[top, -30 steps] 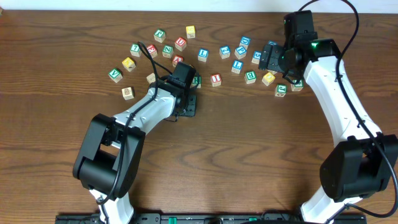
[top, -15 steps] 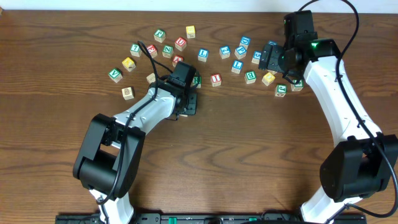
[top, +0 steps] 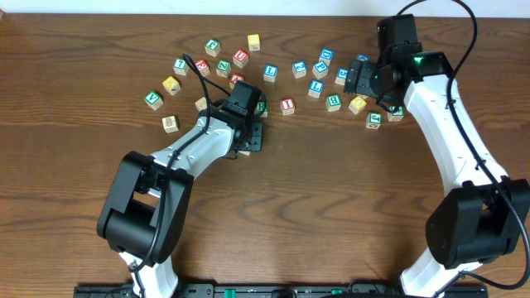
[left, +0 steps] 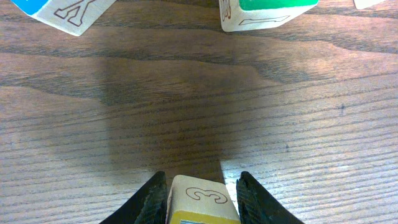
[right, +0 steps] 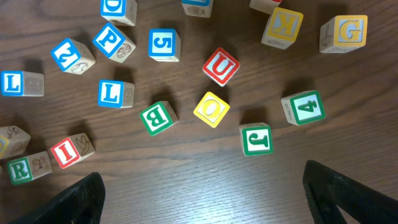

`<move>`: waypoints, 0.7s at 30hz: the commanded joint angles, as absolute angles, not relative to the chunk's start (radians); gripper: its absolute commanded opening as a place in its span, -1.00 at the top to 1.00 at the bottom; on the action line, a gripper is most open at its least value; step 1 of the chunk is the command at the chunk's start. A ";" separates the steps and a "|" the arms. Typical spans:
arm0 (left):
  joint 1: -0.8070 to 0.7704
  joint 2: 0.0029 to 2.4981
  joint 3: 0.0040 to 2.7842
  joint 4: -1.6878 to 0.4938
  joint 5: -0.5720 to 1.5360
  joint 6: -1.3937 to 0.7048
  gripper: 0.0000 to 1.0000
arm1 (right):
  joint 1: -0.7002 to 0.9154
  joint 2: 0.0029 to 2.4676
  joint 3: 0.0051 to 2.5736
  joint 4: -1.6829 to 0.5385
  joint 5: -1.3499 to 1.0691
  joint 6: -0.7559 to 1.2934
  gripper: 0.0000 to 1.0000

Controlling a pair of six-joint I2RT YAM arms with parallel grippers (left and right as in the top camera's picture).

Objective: Spell out CORL

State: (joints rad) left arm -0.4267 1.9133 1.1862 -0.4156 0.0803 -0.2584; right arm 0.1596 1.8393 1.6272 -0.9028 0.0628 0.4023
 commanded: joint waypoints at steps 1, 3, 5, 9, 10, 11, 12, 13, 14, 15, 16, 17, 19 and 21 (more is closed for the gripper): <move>-0.429 1.928 1.203 -0.427 0.079 -0.264 0.27 | 0.167 1.835 1.622 -0.906 0.076 0.414 -0.93; -0.429 1.928 1.203 -0.441 0.079 -0.267 0.27 | 0.167 1.835 1.622 -0.907 0.076 0.414 -0.93; -0.429 1.928 1.203 -0.458 0.079 -0.282 0.28 | 0.167 1.835 1.622 -0.910 0.076 0.414 -0.93; -0.429 1.928 1.203 -0.466 0.078 -0.294 0.30 | 0.167 1.835 1.622 -0.910 0.076 0.414 -0.93; -0.429 1.928 1.203 -0.466 0.078 -0.294 0.36 | 0.167 1.835 1.622 -0.909 0.076 0.414 -0.93; -0.429 1.928 1.203 -0.466 0.078 -0.294 0.37 | 0.167 1.835 1.622 -0.910 0.076 0.414 -0.93; -0.429 1.928 1.203 -0.464 0.078 -0.294 0.38 | 0.167 1.835 1.622 -0.910 0.076 0.414 -0.93; -0.429 1.928 1.203 -0.461 0.078 -0.293 0.38 | 0.167 1.835 1.622 -0.912 0.076 0.414 -0.93; -0.429 1.928 1.203 -0.458 0.074 -0.294 0.38 | 0.167 1.835 1.622 -0.913 0.076 0.414 -0.93; -0.429 1.928 1.203 -0.454 0.067 -0.294 0.45 | 0.167 1.835 1.622 -0.913 0.076 0.414 -0.93; -0.429 1.928 1.203 -0.450 0.062 -0.294 0.46 | 0.167 1.835 1.622 -0.913 0.076 0.414 -0.93; -0.429 1.928 1.203 -0.446 0.059 -0.294 0.46 | 0.167 1.835 1.622 -0.913 0.076 0.414 -0.93; -0.429 1.928 1.203 -0.438 0.059 -0.294 0.46 | 0.167 1.835 1.622 -0.914 0.076 0.414 -0.93; -0.429 1.928 1.203 -0.429 0.059 -0.294 0.46 | 0.167 1.835 1.622 -0.917 0.076 0.414 -0.93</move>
